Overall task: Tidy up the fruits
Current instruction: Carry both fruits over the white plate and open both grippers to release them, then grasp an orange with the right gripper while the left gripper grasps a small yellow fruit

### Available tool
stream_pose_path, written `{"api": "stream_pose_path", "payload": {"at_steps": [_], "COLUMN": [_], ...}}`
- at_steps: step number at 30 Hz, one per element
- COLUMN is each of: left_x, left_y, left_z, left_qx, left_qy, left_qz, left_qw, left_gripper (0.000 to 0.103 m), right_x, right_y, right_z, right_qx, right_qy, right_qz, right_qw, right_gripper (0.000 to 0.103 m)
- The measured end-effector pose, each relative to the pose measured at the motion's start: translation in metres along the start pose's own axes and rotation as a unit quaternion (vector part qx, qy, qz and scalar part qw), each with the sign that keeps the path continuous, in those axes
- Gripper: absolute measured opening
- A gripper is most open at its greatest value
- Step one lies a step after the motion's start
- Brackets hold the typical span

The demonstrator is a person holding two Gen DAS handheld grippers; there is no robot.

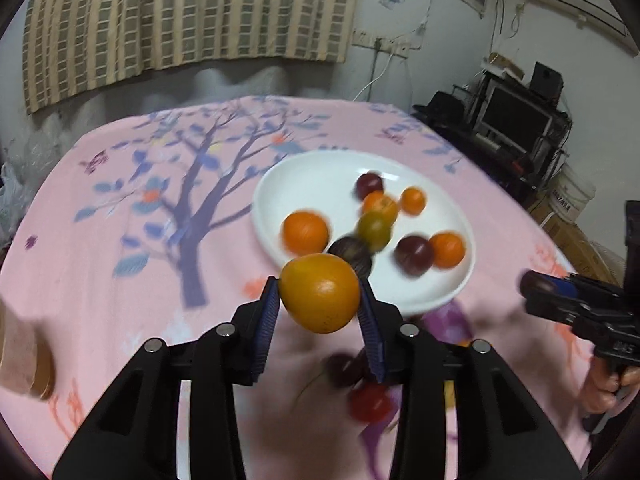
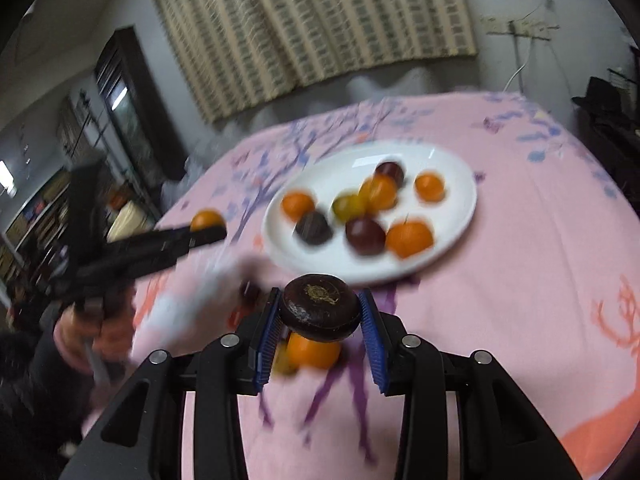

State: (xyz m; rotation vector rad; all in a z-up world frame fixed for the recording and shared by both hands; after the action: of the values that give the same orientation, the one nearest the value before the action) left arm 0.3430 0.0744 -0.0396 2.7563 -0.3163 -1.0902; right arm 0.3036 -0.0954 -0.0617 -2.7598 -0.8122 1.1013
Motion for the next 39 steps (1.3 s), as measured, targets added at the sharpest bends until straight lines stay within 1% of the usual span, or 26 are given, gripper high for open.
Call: {"api": "stream_pose_path", "payload": {"at_steps": [3,4,6,8,10,11,12,13,14,16,17,18,19,20,23,27,31,34,37,39], "left_x": [0.027,0.039,0.057,0.075,0.083,0.083,0.080,0.075,0.068,0.054,0.046,0.040,0.030,0.019,-0.008,-0.030,-0.036,-0.037,-0.038,-0.040], "left_y": [0.014,0.019,0.025,0.030,0.030,0.030,0.030,0.029,0.029,0.030,0.031,0.031,0.032,0.032,0.033,0.030,0.024,0.017,0.009,0.007], "left_z": [-0.018,-0.023,-0.028,-0.032,-0.033,-0.034,-0.036,-0.036,-0.038,-0.039,-0.038,-0.037,-0.034,-0.030,-0.013,0.024,0.061,0.078,0.086,0.086], "left_qx": [-0.007,-0.003,0.010,0.021,0.017,0.014,0.014,0.015,0.017,0.023,0.027,0.029,0.028,0.026,0.024,0.008,0.000,-0.007,-0.028,-0.038], "left_qy": [-0.010,-0.016,-0.026,-0.036,-0.043,-0.038,-0.029,-0.020,-0.008,0.010,0.013,0.014,0.017,0.024,0.036,0.036,0.022,0.008,0.000,0.004], "left_qz": [0.016,0.015,0.006,-0.004,-0.010,-0.009,-0.010,-0.016,-0.026,-0.039,-0.039,-0.041,-0.044,-0.045,-0.044,-0.033,-0.033,-0.029,-0.020,-0.015], "left_qw": [0.9998,0.9997,0.9996,0.9991,0.9989,0.9992,0.9994,0.9995,0.9995,0.9989,0.9988,0.9987,0.9985,0.9984,0.9981,0.9988,0.9992,0.9995,0.9994,0.9992], "left_gripper": [0.038,0.038,0.038,0.039,0.040,0.046,0.052,0.066,0.075,0.077,0.079,0.082,0.089,0.091,0.096,0.098,0.098,0.098,0.098,0.098], "right_x": [0.029,0.040,0.058,0.074,0.080,0.078,0.074,0.070,0.063,0.054,0.050,0.046,0.042,0.038,0.030,0.021,0.022,0.025,0.029,0.031], "right_y": [0.017,0.023,0.033,0.040,0.045,0.045,0.045,0.044,0.042,0.035,0.031,0.026,0.020,0.012,-0.008,-0.027,-0.029,-0.028,-0.026,-0.025], "right_z": [-0.026,-0.032,-0.039,-0.043,-0.046,-0.046,-0.047,-0.048,-0.049,-0.050,-0.049,-0.046,-0.042,-0.035,-0.017,0.018,0.045,0.056,0.062,0.065], "right_qx": [0.025,0.026,0.030,0.034,0.038,0.038,0.032,0.028,0.020,0.016,0.016,0.014,0.011,0.005,-0.022,-0.063,-0.077,-0.083,-0.077,-0.074], "right_qy": [0.017,0.018,0.015,0.009,0.007,0.008,0.012,0.016,0.022,0.024,0.022,0.016,0.011,0.004,-0.015,-0.047,-0.073,-0.087,-0.099,-0.105], "right_qz": [0.033,0.046,0.059,0.060,0.057,0.054,0.055,0.057,0.060,0.049,0.043,0.032,0.023,0.012,-0.013,-0.034,-0.020,-0.013,-0.015,-0.016], "right_qw": [0.999,0.998,0.998,0.998,0.998,0.998,0.998,0.998,0.998,0.998,0.999,0.999,1.000,1.000,1.000,0.996,0.994,0.993,0.992,0.992], "right_gripper": [0.039,0.039,0.039,0.039,0.042,0.049,0.054,0.054,0.055,0.056,0.057,0.057,0.057,0.058,0.060,0.064,0.064,0.063,0.059,0.055]}}
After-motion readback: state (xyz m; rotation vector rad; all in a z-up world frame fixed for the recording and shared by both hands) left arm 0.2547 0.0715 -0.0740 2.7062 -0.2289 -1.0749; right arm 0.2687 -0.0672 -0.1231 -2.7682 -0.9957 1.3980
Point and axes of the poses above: each gripper's, at about its wrist camera, not at the fingertips, and x roughly the way its jaws point, y to its right, z to its underside, the point moved 8 cm from there along x, roughly the way its jaws point, and after that the axes turned 6 degrees about z, right-handed, at the moved point
